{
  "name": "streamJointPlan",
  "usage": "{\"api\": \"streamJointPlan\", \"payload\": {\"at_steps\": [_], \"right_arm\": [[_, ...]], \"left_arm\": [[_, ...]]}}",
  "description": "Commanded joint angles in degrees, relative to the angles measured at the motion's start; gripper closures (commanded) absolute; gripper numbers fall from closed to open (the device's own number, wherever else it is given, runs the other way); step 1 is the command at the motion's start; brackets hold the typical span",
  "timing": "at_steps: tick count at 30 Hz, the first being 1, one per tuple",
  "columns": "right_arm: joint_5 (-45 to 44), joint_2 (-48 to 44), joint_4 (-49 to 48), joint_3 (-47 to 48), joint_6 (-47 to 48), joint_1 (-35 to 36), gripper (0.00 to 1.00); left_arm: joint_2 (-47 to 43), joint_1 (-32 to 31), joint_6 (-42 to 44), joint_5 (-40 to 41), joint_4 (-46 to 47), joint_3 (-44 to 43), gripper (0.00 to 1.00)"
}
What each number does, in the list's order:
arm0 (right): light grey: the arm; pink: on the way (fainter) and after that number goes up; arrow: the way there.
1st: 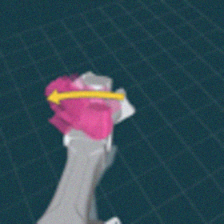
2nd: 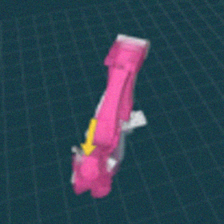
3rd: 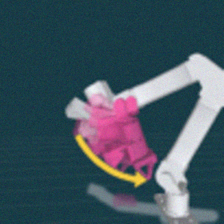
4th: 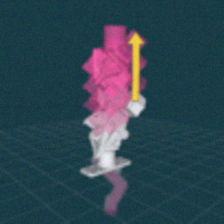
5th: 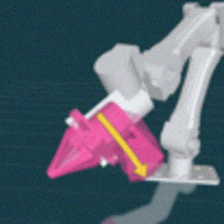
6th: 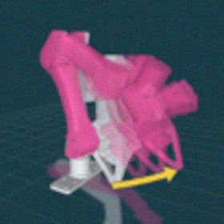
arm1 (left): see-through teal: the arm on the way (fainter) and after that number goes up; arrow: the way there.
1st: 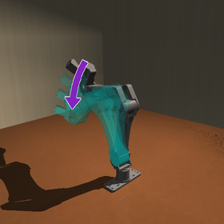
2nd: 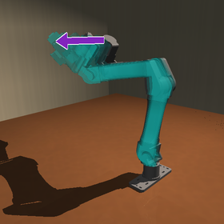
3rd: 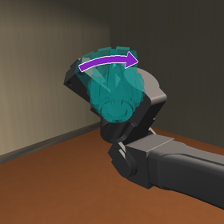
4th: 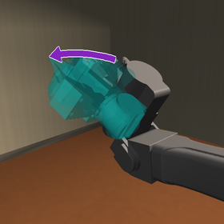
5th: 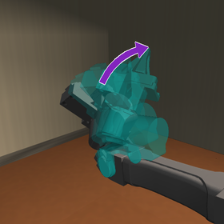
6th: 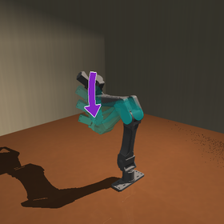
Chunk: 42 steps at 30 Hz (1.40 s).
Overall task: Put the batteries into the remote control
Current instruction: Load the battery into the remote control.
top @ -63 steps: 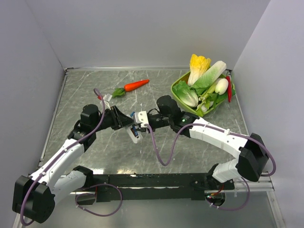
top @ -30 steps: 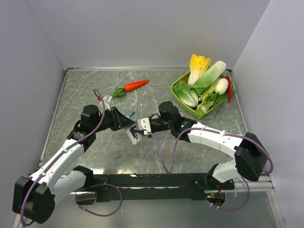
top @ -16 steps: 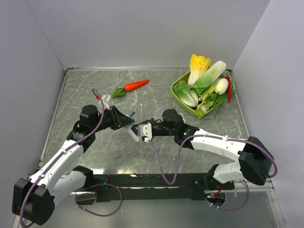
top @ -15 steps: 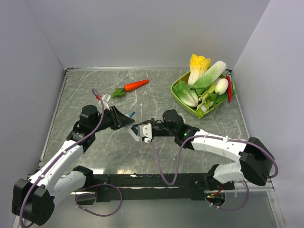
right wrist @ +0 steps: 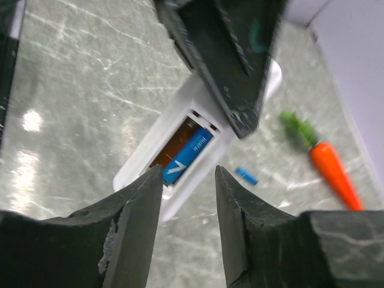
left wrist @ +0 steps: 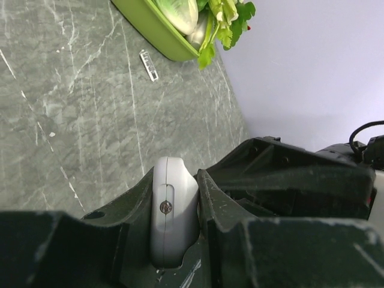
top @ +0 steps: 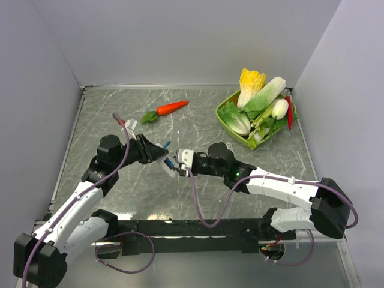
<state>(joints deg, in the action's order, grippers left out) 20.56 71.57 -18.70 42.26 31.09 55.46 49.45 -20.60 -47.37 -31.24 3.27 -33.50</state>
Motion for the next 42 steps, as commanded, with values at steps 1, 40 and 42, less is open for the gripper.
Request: {"api": "streamJointPlan", "payload": {"at_steps": [1, 40, 42], "right_arm": [[-3.3, 0.0, 4.6, 4.6, -14.0, -0.2, 0.50], [1.4, 13.2, 18.3, 22.3, -30.8, -5.4, 0.39], [-0.7, 16.2, 20.6, 25.8, -33.2, -6.6, 0.37]], "left_arm": [[-2.6, -0.1, 1.6, 0.0, 5.5, 1.4, 0.99], [-3.9, 0.2, 0.3, 31.1, -18.8, 4.4, 0.99], [-4.9, 0.6, -1.1, 34.0, -19.3, 5.3, 0.99]]}}
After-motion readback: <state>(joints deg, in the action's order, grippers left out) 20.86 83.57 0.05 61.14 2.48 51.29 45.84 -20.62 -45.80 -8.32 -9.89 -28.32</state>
